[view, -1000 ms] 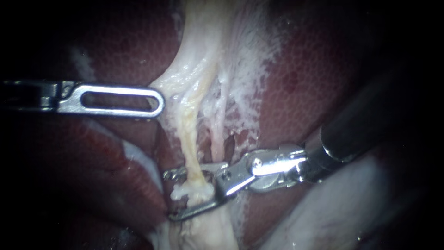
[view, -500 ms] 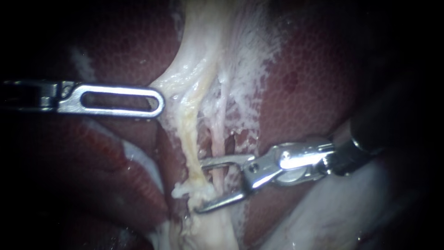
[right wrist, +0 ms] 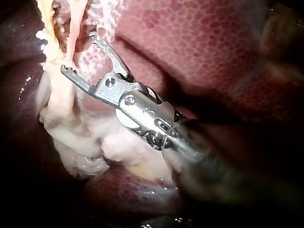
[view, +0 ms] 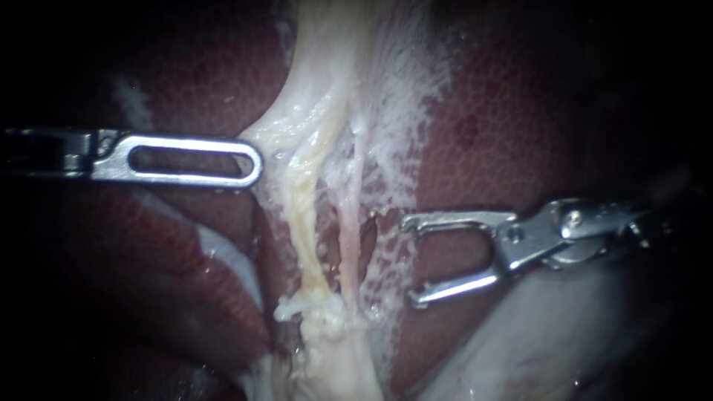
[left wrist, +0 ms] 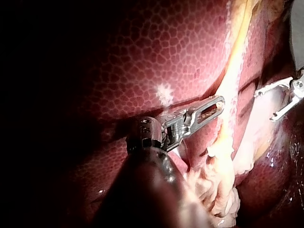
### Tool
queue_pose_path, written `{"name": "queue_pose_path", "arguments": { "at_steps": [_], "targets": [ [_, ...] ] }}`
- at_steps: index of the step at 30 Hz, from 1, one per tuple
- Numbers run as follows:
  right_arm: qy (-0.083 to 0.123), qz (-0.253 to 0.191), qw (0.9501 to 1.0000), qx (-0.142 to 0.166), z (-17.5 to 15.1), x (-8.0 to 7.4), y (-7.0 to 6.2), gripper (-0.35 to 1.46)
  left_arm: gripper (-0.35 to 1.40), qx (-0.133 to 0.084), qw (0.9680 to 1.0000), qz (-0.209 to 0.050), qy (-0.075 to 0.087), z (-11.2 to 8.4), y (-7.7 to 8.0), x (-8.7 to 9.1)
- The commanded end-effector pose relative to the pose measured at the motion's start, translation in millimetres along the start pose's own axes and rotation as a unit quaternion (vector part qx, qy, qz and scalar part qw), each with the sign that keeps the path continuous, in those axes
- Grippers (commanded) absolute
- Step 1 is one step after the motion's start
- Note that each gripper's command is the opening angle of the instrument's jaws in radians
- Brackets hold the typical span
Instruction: Going back first clip left tube
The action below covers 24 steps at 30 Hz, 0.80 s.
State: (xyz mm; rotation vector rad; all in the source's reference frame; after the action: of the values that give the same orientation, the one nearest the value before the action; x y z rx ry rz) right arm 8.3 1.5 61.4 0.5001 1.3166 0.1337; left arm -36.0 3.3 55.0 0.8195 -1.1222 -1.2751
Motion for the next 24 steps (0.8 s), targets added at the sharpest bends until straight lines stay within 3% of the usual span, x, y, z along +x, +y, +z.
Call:
{"name": "queue_pose_path", "arguments": {
  "at_steps": [1,24],
  "targets": [
    [-0.001,0.000,1.0000,-0.002,-0.4,0.3,0.0,0.60,-0.35,0.000,1.0000,0.000,0.000,0.0,0.1,0.0],
    [0.008,0.000,1.0000,-0.006,-0.7,1.8,-1.0,0.60,-0.35,0.000,1.0000,0.002,-0.001,0.3,0.4,0.3]
  ]
}}
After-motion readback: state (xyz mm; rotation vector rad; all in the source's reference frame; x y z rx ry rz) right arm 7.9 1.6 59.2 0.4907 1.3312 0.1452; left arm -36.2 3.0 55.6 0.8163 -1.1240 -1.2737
